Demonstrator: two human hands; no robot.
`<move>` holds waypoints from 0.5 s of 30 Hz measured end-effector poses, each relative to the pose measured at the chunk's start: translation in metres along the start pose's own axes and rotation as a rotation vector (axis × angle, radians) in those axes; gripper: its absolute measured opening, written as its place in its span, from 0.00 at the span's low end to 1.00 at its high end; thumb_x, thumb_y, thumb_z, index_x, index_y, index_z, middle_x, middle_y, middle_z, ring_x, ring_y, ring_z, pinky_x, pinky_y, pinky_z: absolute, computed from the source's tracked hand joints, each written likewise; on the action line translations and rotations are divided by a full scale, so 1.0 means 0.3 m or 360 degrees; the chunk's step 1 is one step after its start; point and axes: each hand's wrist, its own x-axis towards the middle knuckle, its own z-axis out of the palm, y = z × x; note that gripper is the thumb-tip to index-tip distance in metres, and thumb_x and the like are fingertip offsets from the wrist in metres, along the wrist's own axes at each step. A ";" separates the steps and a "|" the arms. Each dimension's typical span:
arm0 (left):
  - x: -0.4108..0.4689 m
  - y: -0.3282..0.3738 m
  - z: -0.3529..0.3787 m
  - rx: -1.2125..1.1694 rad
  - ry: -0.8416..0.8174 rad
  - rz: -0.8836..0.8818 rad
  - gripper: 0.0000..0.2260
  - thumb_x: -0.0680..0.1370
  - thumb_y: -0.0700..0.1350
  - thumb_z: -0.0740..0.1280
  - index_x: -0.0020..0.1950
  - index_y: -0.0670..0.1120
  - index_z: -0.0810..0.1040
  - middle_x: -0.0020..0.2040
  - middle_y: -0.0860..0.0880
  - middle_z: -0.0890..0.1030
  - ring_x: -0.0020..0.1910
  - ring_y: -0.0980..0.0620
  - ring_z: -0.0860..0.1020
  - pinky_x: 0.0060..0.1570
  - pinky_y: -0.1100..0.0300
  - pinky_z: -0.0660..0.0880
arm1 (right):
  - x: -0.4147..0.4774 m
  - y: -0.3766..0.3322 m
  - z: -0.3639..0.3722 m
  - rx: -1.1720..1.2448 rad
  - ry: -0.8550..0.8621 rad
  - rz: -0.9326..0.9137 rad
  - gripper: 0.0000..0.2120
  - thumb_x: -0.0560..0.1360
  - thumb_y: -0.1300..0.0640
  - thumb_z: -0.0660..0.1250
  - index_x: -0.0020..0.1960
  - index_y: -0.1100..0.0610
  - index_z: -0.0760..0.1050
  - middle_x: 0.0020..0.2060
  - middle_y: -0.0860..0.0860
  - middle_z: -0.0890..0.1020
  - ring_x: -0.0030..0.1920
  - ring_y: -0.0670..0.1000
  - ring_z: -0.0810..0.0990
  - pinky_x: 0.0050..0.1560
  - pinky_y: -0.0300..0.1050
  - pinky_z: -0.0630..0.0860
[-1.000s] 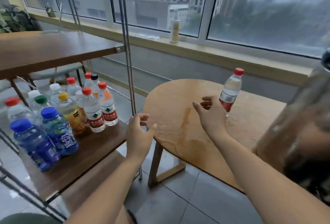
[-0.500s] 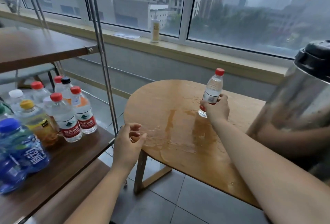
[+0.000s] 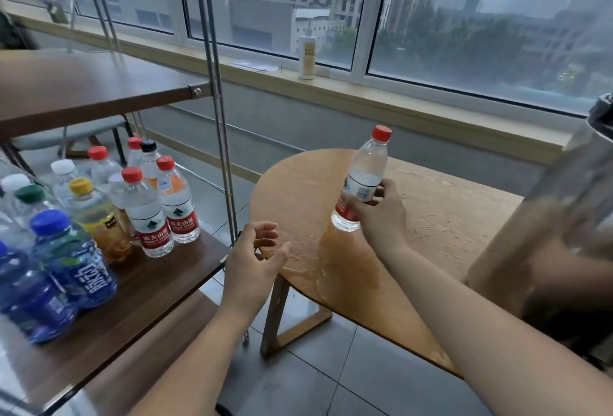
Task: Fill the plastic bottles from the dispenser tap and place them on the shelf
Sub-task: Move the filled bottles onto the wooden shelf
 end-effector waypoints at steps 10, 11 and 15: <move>0.036 0.105 -0.195 -0.0089 0.0076 0.0067 0.29 0.75 0.62 0.79 0.73 0.61 0.74 0.67 0.64 0.81 0.68 0.62 0.79 0.64 0.56 0.79 | -0.317 -0.222 0.315 0.0276 -0.0620 -0.0315 0.25 0.74 0.51 0.82 0.66 0.47 0.75 0.51 0.38 0.84 0.51 0.36 0.83 0.46 0.34 0.82; 0.041 0.105 -0.227 -0.0081 0.0098 0.0060 0.30 0.74 0.61 0.80 0.73 0.62 0.73 0.67 0.64 0.80 0.68 0.63 0.78 0.65 0.55 0.80 | -0.345 -0.231 0.349 0.0326 -0.0659 -0.0305 0.23 0.75 0.52 0.82 0.65 0.47 0.77 0.51 0.40 0.85 0.50 0.39 0.85 0.45 0.38 0.84; 0.042 0.072 -0.364 0.0044 0.0235 0.0035 0.33 0.72 0.58 0.82 0.74 0.62 0.72 0.66 0.61 0.82 0.67 0.58 0.80 0.65 0.48 0.81 | -0.445 -0.244 0.492 0.0379 -0.0837 -0.0334 0.19 0.76 0.56 0.80 0.64 0.48 0.79 0.51 0.42 0.88 0.51 0.44 0.87 0.48 0.48 0.87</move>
